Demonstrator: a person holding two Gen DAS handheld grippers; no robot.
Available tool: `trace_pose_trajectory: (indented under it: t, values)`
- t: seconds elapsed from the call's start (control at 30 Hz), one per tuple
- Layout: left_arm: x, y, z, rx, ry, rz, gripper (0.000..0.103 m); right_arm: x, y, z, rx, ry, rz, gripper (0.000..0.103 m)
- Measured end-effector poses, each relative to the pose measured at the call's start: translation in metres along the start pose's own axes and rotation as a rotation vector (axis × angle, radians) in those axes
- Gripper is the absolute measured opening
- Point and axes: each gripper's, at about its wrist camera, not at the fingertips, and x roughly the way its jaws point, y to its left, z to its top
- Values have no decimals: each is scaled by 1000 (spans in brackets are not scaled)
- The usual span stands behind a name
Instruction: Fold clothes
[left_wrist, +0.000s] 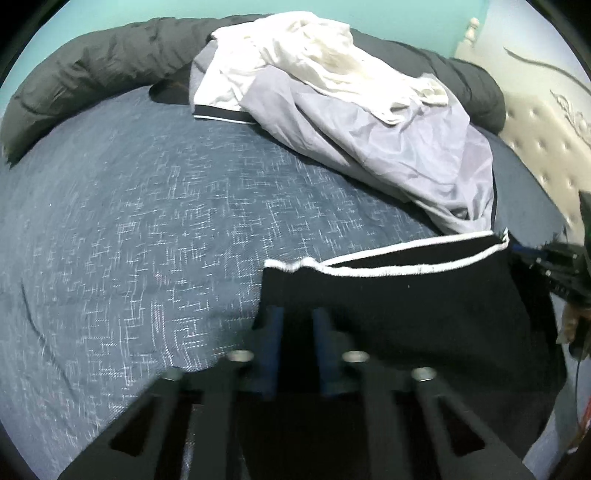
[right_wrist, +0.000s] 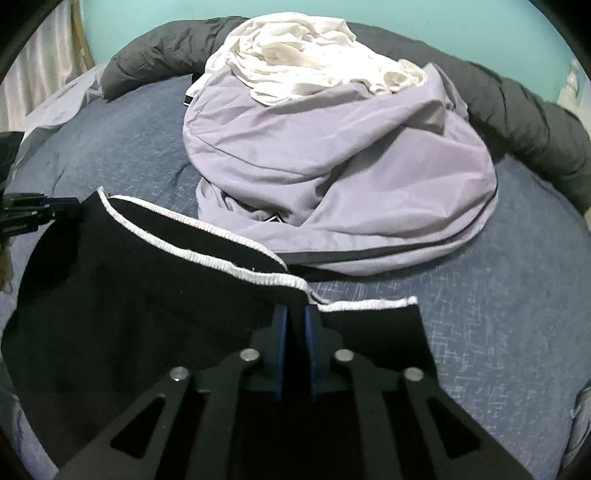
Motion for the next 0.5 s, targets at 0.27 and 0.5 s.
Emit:
trace_pose_trajectory:
  t: [0.27,0.5]
  values:
    - [-26,11,-2,-53,-103,-4,3,-29,-1,9,-3,-111,-61,3]
    - [-22,33,4,-170,-95,-26,3,-22,4,30,11,-103,-68,3]
